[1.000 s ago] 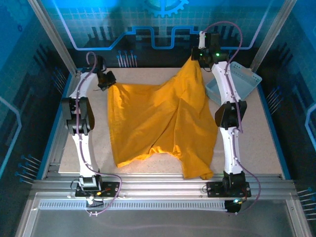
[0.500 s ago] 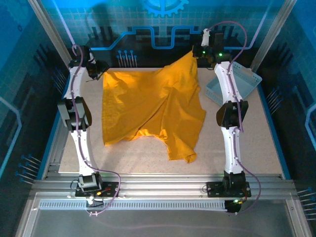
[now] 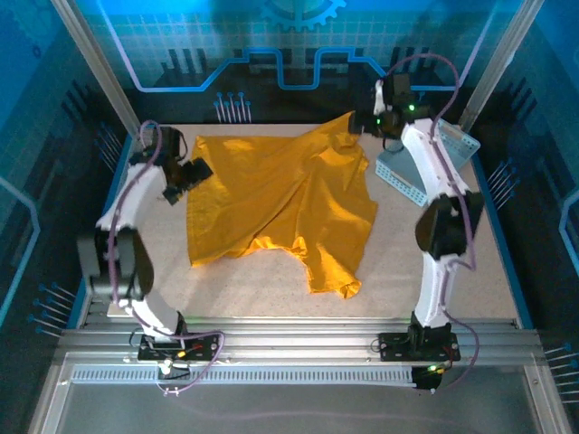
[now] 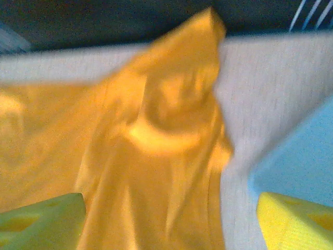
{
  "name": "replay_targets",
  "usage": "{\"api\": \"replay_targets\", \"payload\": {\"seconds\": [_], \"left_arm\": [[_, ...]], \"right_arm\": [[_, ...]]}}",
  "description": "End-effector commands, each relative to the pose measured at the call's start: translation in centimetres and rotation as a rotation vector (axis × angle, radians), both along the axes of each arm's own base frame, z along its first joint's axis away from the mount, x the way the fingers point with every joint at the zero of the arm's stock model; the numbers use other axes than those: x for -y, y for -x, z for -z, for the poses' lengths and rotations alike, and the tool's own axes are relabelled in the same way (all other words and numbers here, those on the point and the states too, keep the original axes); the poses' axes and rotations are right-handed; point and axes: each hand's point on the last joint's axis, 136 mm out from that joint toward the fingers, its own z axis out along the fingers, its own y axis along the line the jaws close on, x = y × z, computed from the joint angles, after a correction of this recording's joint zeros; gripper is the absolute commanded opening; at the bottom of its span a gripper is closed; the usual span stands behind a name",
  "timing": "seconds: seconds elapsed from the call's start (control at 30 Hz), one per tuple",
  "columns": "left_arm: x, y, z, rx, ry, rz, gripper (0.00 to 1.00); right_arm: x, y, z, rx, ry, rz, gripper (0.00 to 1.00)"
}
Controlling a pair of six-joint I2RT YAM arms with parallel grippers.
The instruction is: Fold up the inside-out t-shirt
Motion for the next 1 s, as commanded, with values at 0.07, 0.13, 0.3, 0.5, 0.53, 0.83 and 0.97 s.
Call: {"api": "replay_targets", "payload": {"seconds": [0.07,0.13,0.3,0.5,0.53,0.83,0.97], "left_arm": [[0.9,6.6,3.5,-0.045,-0.041,-0.002,0.86],[0.5,8.9,4.5,-0.073,-0.064,-0.002,0.84],[1.0,12.0,6.1,-0.119,-0.041,0.014,0.8],[2.0,13.9,8.4,-0.182,0.008,0.038,0.68],[2.2,14.1,8.8,-0.192,0.018,0.044,0.68],[2.9,14.6,11.6,-0.263,0.047,0.067,0.61],[3.0,14.7,12.4,-0.281,0.056,0.07,0.41]], "right_arm": [[-1.4,11.5,3.2,-0.131,-0.088,0.044,0.81],[-1.4,15.2,6.0,-0.205,-0.087,0.051,0.8],[-0.1,22.6,10.8,-0.331,-0.066,0.087,0.79],[0.7,26.0,13.1,-0.377,-0.055,0.123,0.78],[0.8,26.8,14.0,-0.403,-0.051,0.124,0.78],[-2.1,30.1,17.5,-0.524,-0.095,0.077,0.77],[-4.3,32.1,19.2,-0.583,-0.107,0.035,0.71]]}}
